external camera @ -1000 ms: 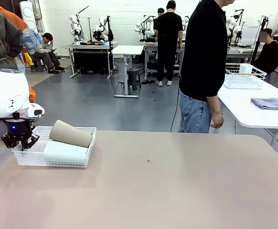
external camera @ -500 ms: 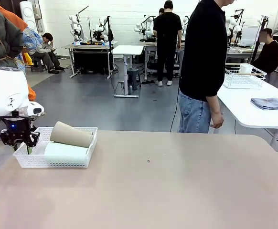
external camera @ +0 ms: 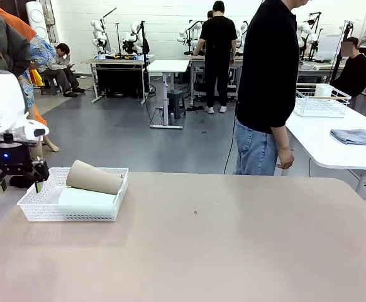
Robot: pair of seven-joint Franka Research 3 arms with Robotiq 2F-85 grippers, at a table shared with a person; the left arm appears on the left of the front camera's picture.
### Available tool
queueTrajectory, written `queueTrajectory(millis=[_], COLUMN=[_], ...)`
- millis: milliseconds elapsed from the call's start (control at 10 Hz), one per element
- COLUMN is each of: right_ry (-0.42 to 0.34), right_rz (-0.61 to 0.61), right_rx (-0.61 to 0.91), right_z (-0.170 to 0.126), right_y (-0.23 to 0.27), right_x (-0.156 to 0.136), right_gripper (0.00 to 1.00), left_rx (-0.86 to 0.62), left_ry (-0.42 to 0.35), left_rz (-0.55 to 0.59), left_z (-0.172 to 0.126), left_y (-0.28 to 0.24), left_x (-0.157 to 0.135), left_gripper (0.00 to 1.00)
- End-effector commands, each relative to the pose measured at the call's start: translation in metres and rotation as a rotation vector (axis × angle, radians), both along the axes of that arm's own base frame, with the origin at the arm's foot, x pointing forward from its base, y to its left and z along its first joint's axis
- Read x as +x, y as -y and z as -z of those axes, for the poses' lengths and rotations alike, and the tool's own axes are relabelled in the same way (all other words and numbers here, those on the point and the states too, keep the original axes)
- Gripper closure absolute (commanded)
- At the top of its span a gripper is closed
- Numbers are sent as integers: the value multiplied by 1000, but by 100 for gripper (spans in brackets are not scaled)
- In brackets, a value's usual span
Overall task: Clean and organize the cups into the basket.
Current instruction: Move the Organizing basket back to the left side of the table.
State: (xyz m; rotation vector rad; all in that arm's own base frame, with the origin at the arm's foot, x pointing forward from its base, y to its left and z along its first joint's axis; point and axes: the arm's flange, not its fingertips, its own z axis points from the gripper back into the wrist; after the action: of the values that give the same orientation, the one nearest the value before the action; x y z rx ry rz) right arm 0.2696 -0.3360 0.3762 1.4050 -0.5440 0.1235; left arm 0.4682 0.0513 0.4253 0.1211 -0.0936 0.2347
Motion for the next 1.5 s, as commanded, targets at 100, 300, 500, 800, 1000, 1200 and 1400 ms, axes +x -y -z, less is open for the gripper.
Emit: queueTrajectory(millis=[100, 300, 500, 800, 1000, 1200, 1400], right_ry=[3, 3, 3, 3, 3, 3, 3], right_rz=[5, 5, 5, 5, 5, 5, 5], right_rx=[-7, -7, -7, -7, -7, -7, -7], right_z=[-2, -2, -2, -2, -2, -2, -2], right_y=[-1, -1, -1, -1, -1, -1, -1], right_x=[-1, -1, -1, -1, -1, -1, -1], right_gripper=[0, 0, 0, 0, 0, 0, 0], left_rx=[-3, -14, -20, -6, -6, -6, 3], left_ry=[139, 208, 188, 198, 198, 198, 188], left_rz=[-16, -38, -45, -20, -20, -20, -18], left_z=[-44, -59, -56, -79, -79, -79, -79], left_y=[28, 42, 50, 49, 49, 49, 51], left_x=[-79, -120, -152, -134, -134, -134, -137], left_gripper=[11, 11, 11, 11, 11, 11, 11])
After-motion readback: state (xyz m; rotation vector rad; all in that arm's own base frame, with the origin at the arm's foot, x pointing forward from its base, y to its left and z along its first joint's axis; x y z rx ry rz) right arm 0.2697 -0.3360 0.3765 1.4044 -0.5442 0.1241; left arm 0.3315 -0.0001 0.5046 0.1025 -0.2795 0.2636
